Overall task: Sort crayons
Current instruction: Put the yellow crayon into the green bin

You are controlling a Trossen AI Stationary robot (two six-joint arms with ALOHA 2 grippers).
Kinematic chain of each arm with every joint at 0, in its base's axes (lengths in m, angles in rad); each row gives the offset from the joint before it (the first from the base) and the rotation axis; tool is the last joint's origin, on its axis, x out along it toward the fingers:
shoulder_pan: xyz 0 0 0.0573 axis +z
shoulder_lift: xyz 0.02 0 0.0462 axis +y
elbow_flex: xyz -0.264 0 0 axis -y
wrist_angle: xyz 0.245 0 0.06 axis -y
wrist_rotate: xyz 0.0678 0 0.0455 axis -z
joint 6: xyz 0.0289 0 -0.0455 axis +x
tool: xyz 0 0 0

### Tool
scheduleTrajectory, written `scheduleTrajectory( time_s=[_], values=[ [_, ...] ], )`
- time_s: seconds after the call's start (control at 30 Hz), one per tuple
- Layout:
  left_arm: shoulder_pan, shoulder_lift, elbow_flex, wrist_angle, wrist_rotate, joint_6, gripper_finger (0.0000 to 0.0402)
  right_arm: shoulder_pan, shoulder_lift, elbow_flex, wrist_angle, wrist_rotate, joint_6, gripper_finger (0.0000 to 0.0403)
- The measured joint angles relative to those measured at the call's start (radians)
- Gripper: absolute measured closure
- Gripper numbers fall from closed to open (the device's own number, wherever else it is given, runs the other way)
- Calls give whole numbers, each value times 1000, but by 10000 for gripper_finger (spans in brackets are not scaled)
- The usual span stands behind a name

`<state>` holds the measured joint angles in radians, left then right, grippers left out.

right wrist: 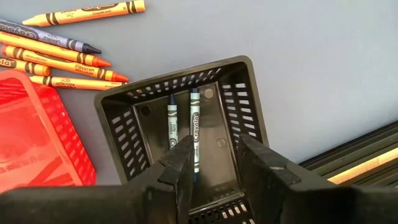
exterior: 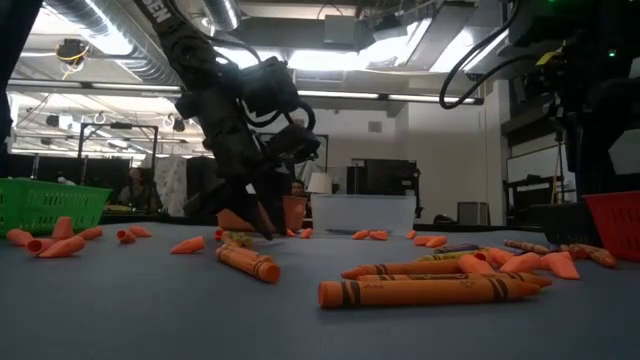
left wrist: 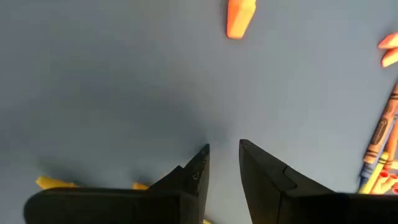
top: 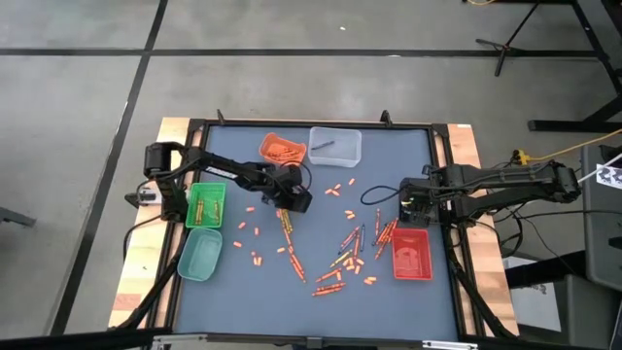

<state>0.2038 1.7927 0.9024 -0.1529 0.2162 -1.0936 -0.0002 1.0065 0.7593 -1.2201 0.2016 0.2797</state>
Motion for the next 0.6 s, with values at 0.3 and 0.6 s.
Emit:
scheduleTrajectory(
  time_s=[0.3,0.6],
  values=[
    [8,-61,0,-9,38,3,329,0,0,0,0,0,-51,281],
    [7,-223,1,-290,-105,-44,329,0,0,0,25,0,-51,281]
  ],
)
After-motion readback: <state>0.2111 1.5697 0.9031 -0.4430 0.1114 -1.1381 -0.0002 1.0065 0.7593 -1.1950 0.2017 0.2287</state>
